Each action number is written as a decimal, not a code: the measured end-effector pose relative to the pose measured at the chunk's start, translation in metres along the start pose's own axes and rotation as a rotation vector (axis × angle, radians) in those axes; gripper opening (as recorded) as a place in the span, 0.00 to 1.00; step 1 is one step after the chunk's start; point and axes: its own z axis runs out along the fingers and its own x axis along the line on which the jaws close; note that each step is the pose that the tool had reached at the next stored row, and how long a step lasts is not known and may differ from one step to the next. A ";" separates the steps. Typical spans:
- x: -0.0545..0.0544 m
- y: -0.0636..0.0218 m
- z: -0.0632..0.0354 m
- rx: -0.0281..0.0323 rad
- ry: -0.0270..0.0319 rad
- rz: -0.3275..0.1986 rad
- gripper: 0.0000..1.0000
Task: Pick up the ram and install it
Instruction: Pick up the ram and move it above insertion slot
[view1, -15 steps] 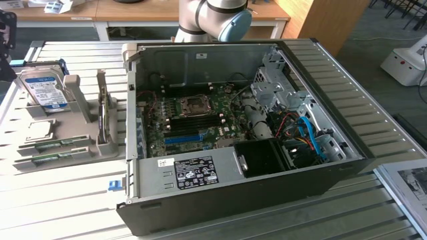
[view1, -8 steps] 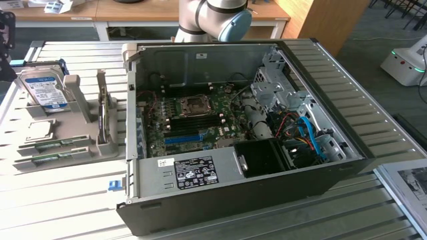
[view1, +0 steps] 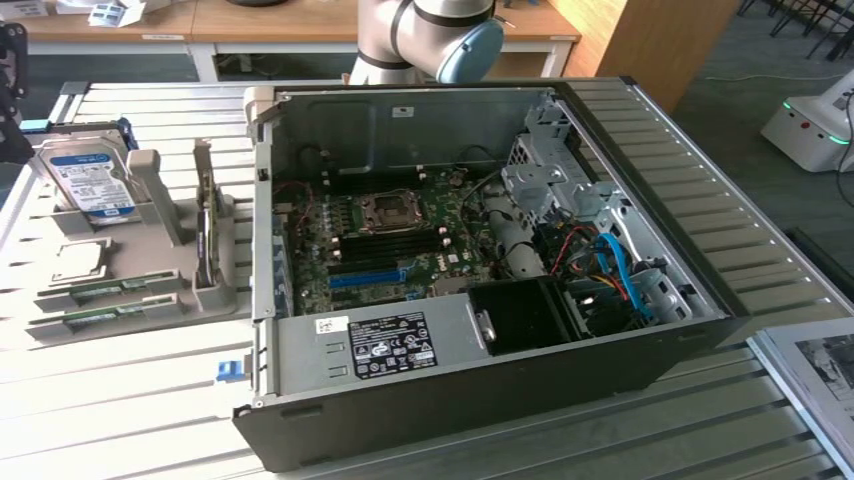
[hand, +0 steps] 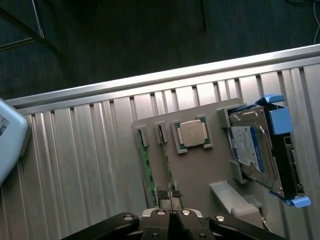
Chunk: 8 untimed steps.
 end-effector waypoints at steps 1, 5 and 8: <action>0.000 0.0000 0.0000 0.0005 0.0003 -0.008 0.10; 0.000 0.0000 0.0000 0.0023 0.0014 -0.036 0.10; 0.000 0.0000 0.0000 0.0037 0.0022 -0.059 0.10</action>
